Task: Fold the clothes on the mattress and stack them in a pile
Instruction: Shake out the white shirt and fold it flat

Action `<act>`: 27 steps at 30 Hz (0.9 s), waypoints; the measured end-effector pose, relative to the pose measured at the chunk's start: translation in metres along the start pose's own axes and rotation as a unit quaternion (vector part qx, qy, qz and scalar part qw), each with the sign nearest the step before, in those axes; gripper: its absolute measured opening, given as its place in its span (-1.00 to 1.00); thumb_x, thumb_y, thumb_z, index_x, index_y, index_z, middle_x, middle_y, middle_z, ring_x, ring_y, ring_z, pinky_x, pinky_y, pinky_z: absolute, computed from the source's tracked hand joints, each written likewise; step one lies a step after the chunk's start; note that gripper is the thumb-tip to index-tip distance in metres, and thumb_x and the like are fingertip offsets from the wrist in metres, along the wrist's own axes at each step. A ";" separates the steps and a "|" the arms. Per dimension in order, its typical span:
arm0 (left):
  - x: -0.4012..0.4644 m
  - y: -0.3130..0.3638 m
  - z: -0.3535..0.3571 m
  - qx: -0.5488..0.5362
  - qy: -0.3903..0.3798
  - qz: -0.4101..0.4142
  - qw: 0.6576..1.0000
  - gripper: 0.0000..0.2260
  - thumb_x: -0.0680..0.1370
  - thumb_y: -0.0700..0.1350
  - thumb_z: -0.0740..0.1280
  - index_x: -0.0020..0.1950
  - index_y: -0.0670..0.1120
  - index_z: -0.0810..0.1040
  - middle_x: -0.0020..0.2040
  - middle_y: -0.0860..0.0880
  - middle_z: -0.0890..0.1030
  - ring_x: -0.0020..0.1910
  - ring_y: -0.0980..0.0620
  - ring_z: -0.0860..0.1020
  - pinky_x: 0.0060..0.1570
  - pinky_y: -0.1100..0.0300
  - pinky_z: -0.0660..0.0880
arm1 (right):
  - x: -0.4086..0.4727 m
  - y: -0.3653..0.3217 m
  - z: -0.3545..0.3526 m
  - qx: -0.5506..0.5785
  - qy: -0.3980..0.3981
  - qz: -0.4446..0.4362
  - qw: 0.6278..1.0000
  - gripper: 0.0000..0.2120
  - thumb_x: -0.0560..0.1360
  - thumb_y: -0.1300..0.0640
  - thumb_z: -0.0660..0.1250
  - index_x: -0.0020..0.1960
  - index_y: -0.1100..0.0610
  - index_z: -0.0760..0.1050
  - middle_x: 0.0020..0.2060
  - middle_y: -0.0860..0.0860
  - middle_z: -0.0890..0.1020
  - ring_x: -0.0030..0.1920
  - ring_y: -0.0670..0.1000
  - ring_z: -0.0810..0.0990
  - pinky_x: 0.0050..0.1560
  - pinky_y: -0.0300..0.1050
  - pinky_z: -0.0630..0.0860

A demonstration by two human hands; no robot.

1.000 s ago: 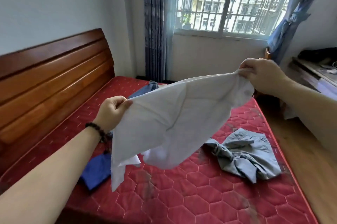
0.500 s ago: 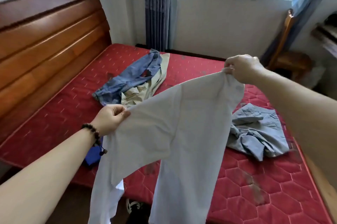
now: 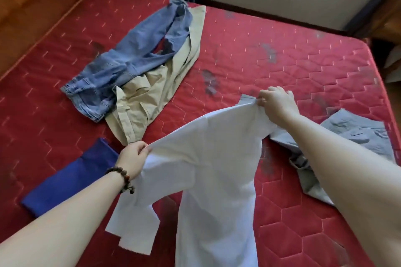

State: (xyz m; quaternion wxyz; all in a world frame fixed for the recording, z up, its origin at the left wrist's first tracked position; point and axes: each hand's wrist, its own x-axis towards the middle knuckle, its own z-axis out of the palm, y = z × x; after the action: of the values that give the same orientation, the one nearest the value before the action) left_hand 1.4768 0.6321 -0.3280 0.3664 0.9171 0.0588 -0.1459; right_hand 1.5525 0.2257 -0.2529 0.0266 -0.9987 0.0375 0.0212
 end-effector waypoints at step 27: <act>0.187 -0.007 0.267 0.386 -0.022 0.125 0.914 -0.43 0.57 0.25 -0.24 0.56 0.13 -0.20 0.58 -0.02 -0.25 0.52 -0.09 -0.34 0.39 -0.26 -0.34 | 0.056 -0.018 0.303 0.046 -0.069 -0.031 0.996 -0.35 0.61 -0.14 0.05 0.58 0.06 -0.10 0.57 0.09 -0.11 0.55 0.10 -0.27 0.51 0.11 -0.27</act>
State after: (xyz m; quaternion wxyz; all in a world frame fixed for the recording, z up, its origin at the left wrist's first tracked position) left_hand 1.5936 0.4532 -0.5744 0.0002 0.9835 -0.1250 -0.1309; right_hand 1.5976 0.2559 -0.5568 0.0755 -0.9932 0.0056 0.0879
